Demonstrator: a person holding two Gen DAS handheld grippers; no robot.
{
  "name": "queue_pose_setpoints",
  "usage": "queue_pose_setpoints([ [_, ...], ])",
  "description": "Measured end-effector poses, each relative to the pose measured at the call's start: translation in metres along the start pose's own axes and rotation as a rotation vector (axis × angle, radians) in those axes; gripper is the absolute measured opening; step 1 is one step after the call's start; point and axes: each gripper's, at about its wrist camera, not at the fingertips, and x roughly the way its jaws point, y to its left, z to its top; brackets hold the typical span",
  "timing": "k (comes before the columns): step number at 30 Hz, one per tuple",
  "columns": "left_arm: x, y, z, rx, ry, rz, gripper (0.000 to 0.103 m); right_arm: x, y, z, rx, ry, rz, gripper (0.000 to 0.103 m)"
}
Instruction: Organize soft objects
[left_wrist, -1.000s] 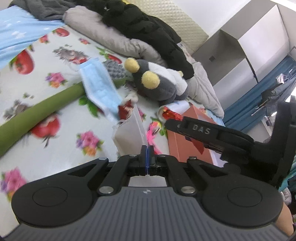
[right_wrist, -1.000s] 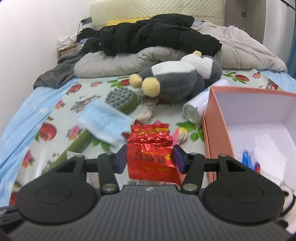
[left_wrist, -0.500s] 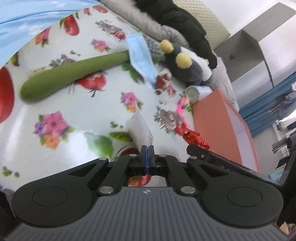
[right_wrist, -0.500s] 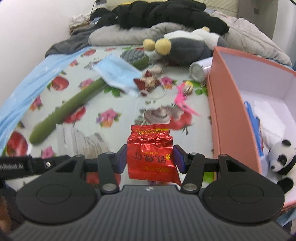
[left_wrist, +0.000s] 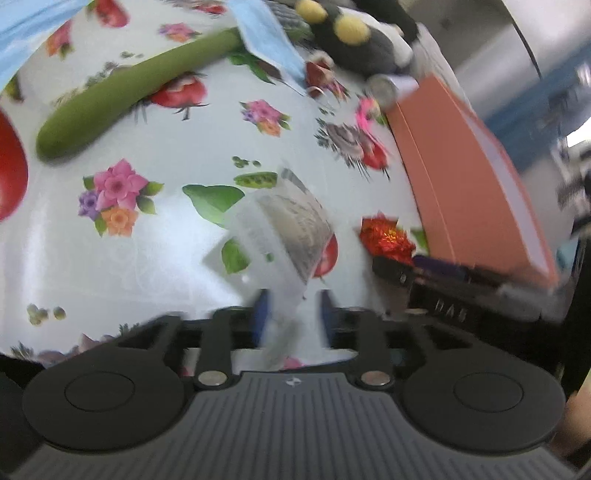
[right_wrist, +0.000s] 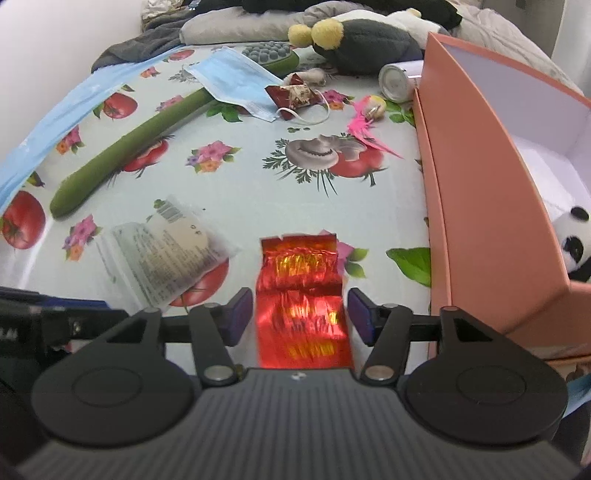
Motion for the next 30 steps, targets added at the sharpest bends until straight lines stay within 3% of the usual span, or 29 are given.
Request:
queue_pose_setpoints([
  [9, -0.010, -0.027, 0.002, 0.308, 0.009, 0.114, 0.065, 0.008, -0.001, 0.000, 0.001, -0.026, 0.041, 0.065],
  [13, -0.014, -0.040, 0.012, 0.402, -0.011, 0.155, 0.071, 0.011, 0.000, 0.000, -0.027, -0.040, 0.028, 0.057],
  [20, -0.006, -0.058, 0.023, 0.527, -0.036, 0.197, 0.073, 0.004, -0.007, 0.000, -0.019, -0.051, 0.016, 0.057],
  [30, 0.032, -0.073, 0.038, 0.637, -0.003, 0.225, 0.073, 0.001, -0.011, -0.004, -0.028, -0.047, 0.016, 0.057],
])
